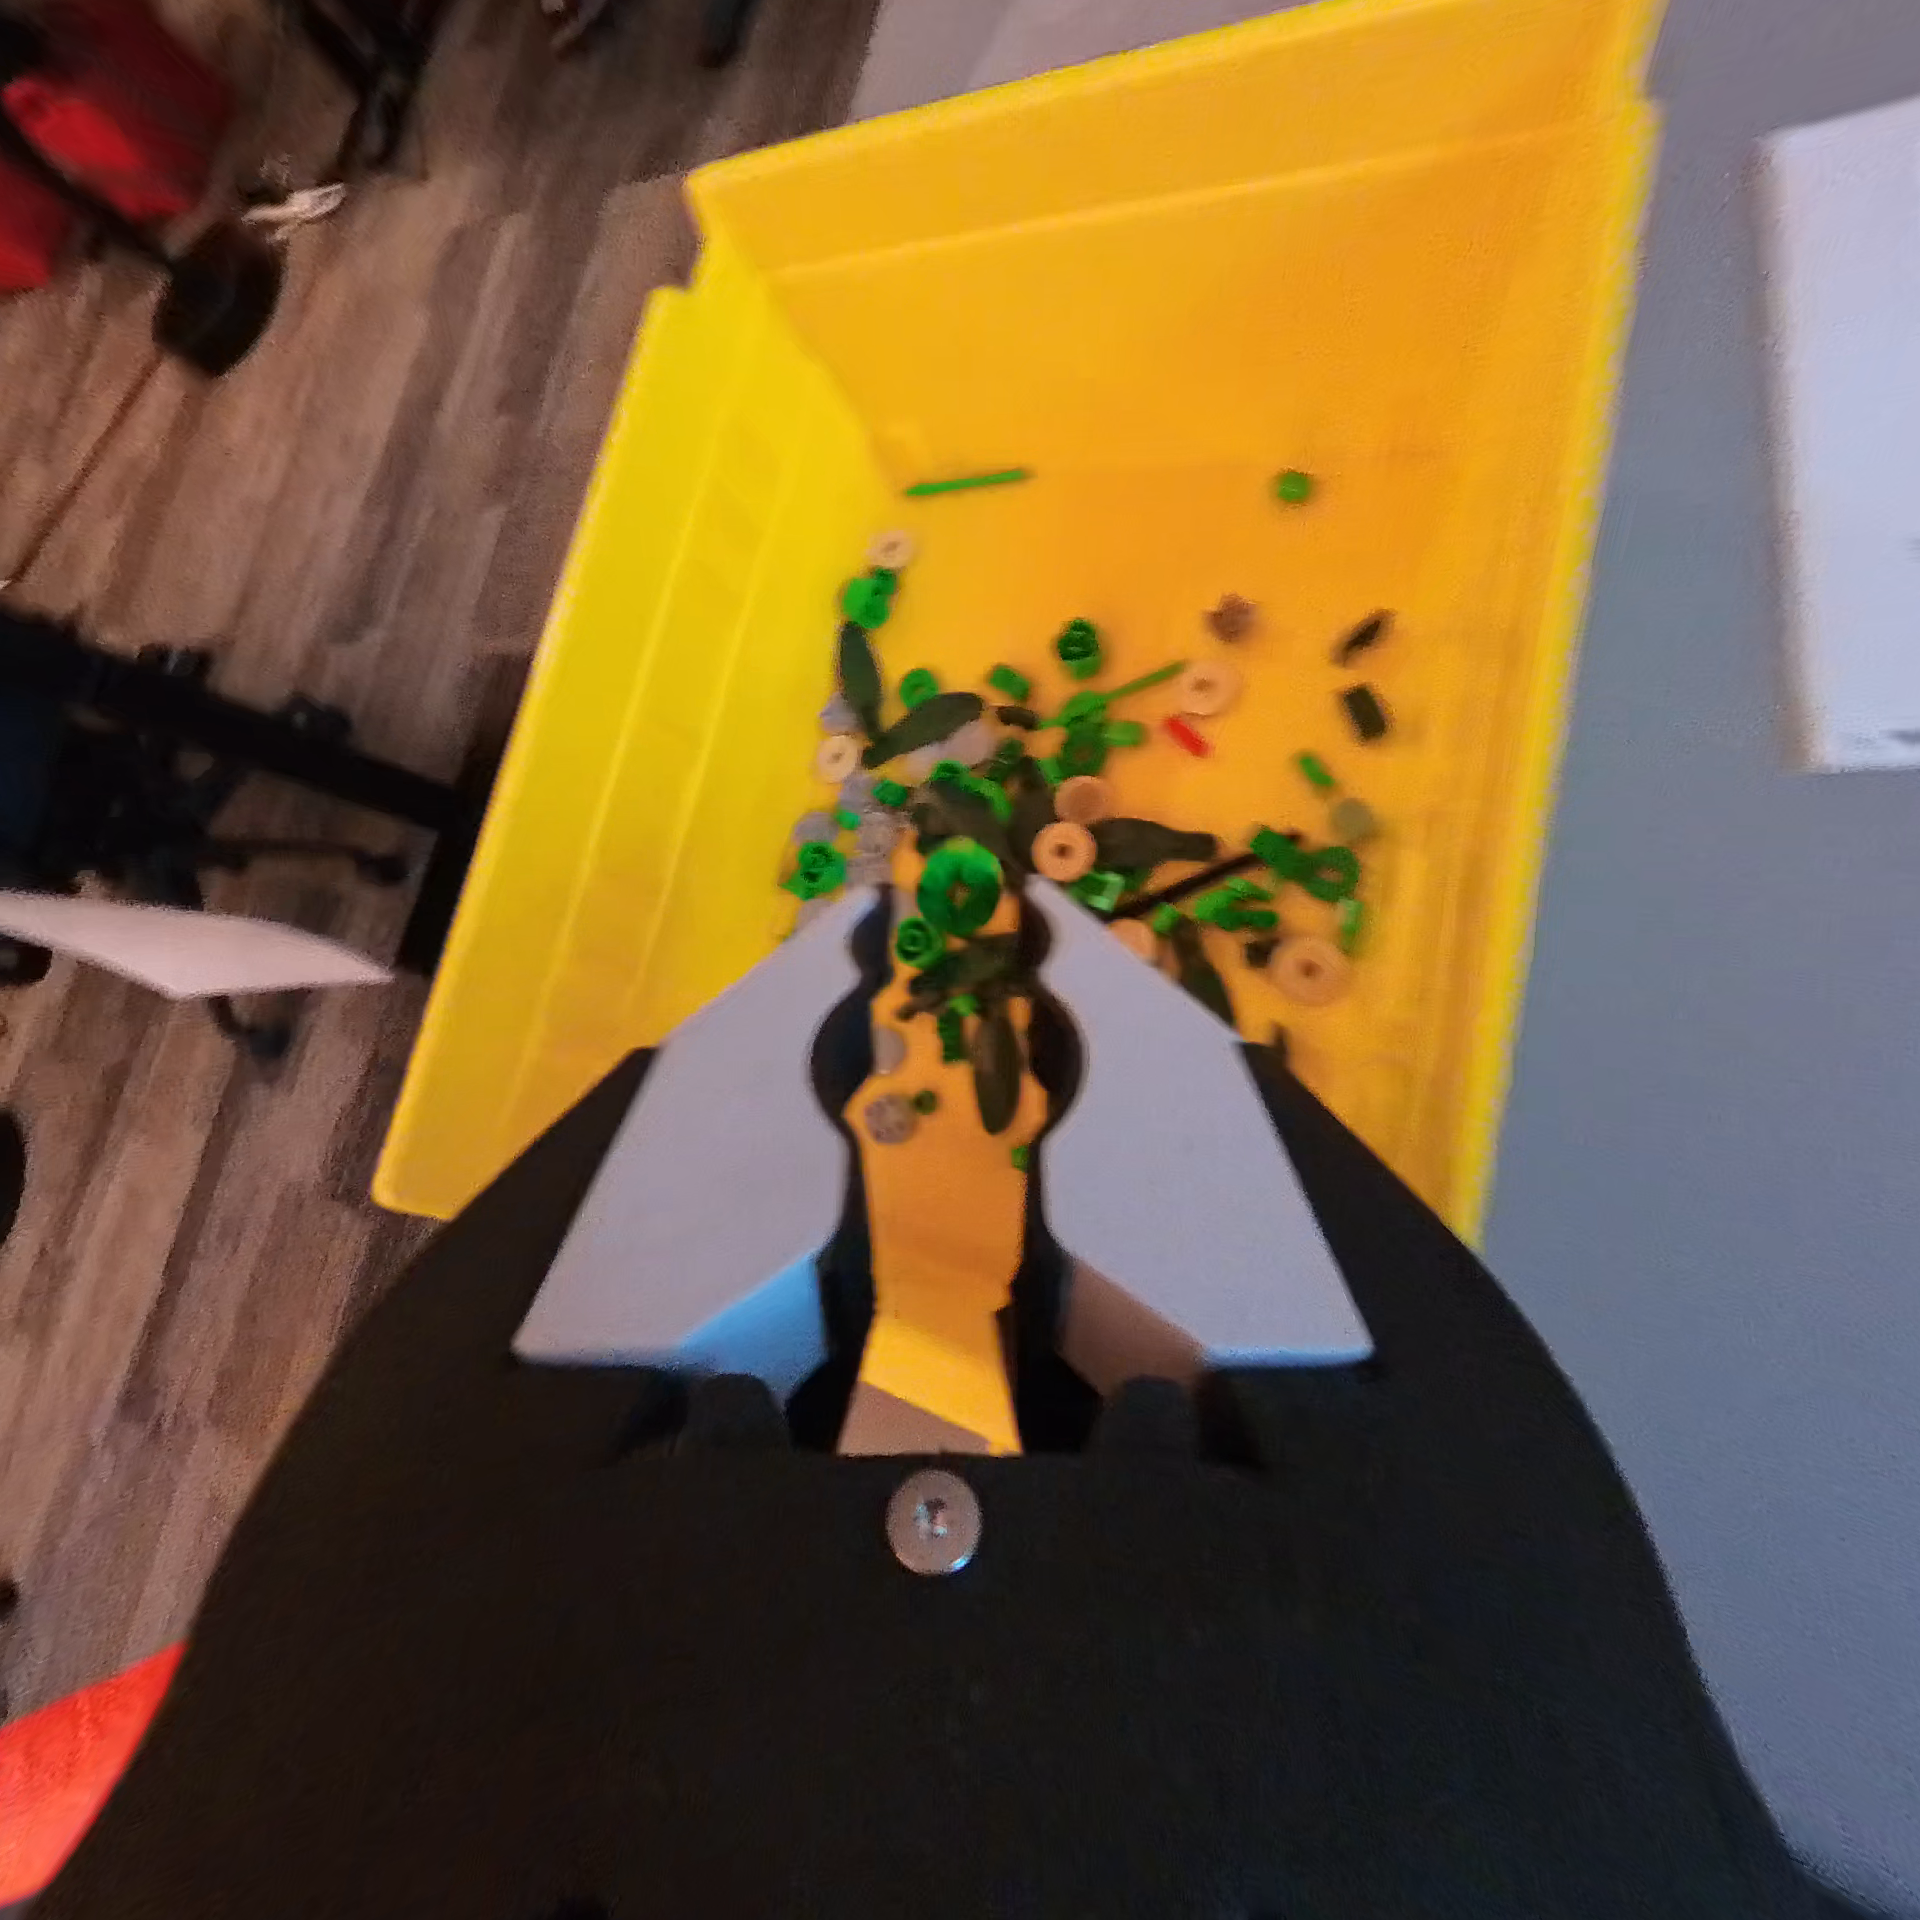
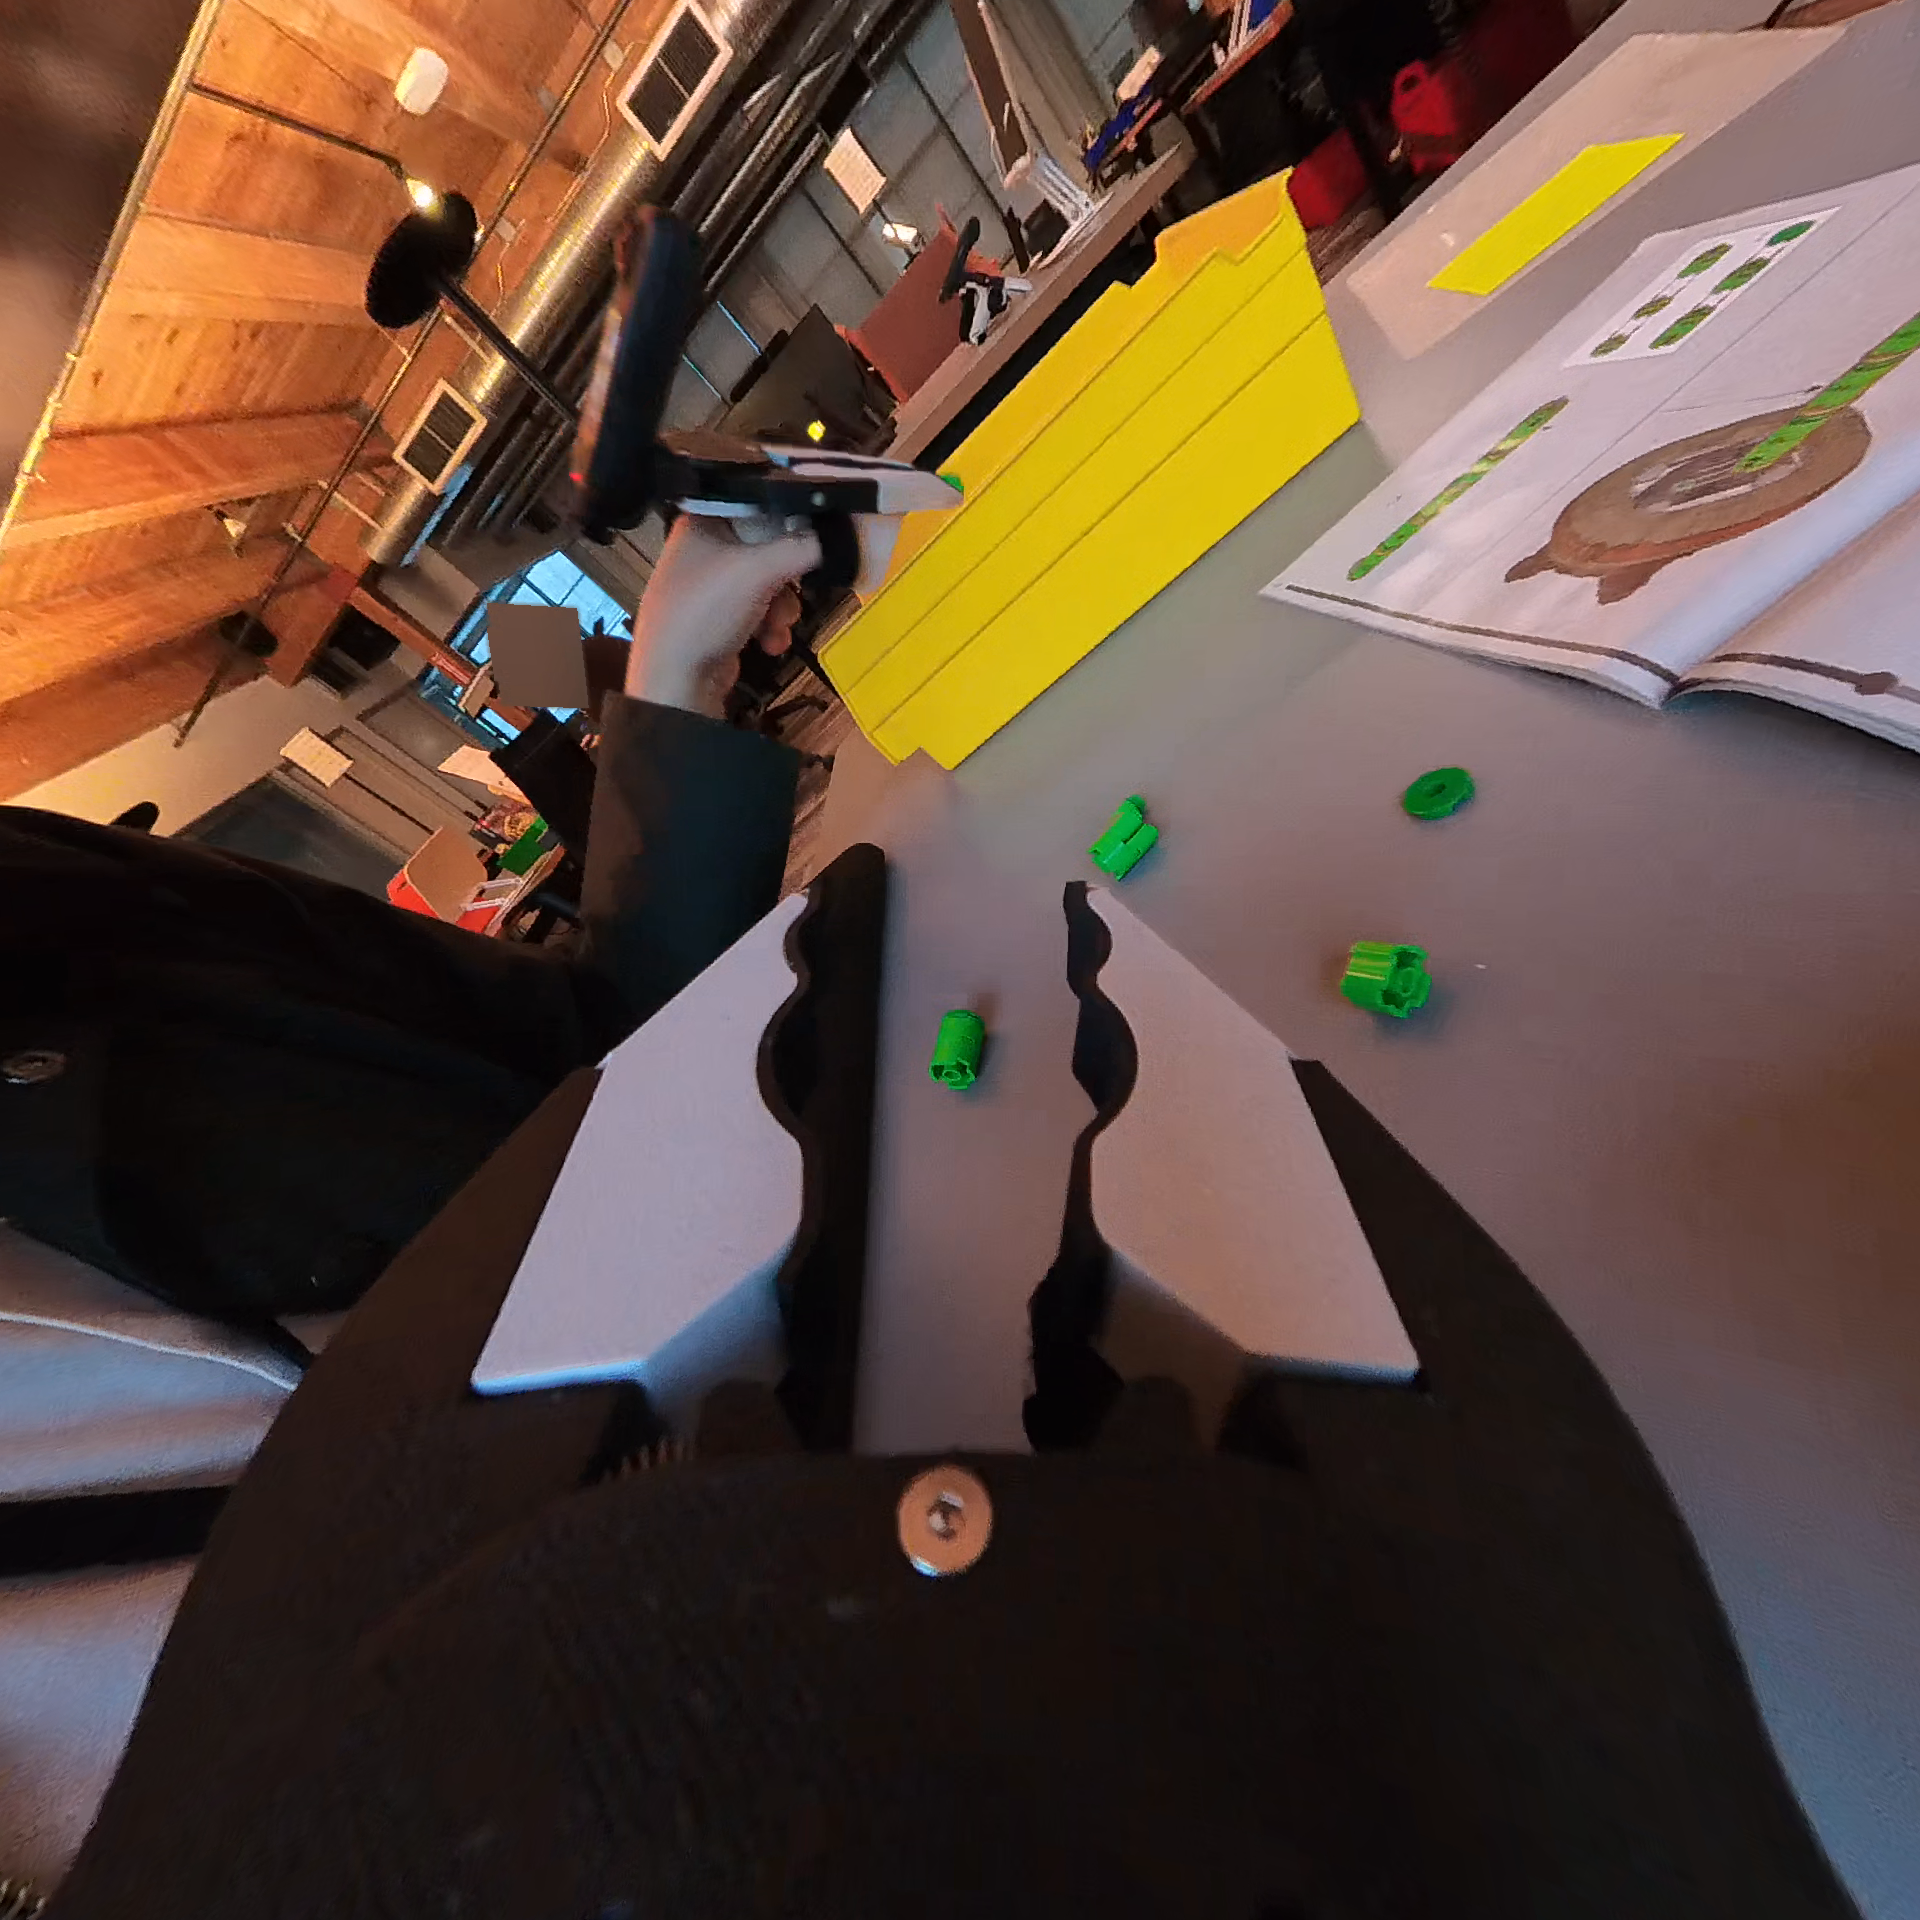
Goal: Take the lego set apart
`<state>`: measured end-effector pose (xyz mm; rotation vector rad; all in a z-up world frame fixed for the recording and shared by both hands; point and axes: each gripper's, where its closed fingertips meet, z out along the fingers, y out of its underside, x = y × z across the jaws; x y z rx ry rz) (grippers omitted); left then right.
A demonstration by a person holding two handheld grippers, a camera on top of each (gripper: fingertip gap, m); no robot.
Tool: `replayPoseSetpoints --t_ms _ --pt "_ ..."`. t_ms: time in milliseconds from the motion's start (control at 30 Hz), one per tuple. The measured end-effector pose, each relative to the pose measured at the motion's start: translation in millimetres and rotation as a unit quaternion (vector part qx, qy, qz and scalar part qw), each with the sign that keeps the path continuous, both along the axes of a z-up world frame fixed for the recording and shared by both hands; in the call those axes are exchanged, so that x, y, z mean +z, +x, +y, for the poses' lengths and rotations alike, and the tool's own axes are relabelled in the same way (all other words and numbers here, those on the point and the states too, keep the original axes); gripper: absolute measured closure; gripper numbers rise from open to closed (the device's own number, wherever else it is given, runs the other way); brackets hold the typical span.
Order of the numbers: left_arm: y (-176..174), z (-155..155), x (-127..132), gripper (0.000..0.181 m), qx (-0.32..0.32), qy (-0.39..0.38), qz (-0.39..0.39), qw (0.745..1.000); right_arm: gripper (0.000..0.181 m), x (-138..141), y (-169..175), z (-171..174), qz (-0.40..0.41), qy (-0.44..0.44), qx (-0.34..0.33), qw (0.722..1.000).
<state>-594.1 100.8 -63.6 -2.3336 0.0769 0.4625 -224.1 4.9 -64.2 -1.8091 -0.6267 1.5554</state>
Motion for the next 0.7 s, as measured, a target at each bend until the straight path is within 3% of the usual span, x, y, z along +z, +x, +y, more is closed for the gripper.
replayPoseSetpoints --t_ms 33,67,167,233,300,367,433,500,567,700 --pt "-10 4 1 0.133 0.020 0.016 0.006 1.000 0.137 -1 0 0 -0.002 0.000 -0.001 1.000" --pt "-13 7 4 0.123 0.027 0.037 0.004 0.999 0.137 -1 1 2 -0.005 0.003 -0.004 1.000" --pt "18 21 41 0.117 -0.023 0.146 -0.022 0.989 0.138 0 5 8 -0.013 0.020 -0.023 0.999" --pt "79 25 78 0.128 -0.123 0.241 -0.061 0.961 0.137 4 9 13 -0.010 0.035 -0.040 0.999" --pt "181 13 92 0.146 -0.302 0.278 -0.155 0.898 0.137 10 13 18 -0.001 0.048 -0.057 0.997" --pt "274 -10 59 0.142 -0.440 0.188 -0.235 0.846 0.138 12 18 20 0.003 0.051 -0.066 0.997" --pt "326 -26 -6 0.139 -0.510 0.027 -0.231 0.828 0.138 13 21 21 0.005 0.048 -0.070 0.996" --pt "336 -22 -52 0.141 -0.519 -0.056 -0.172 0.835 0.138 15 22 20 0.011 0.045 -0.070 0.996" --pt "335 -9 -66 0.138 -0.524 -0.047 -0.119 0.842 0.138 17 20 17 0.015 0.044 -0.063 0.997" --pt "341 -2 -84 0.135 -0.538 -0.076 -0.115 0.832 0.138 15 17 13 0.003 0.048 -0.055 0.997"
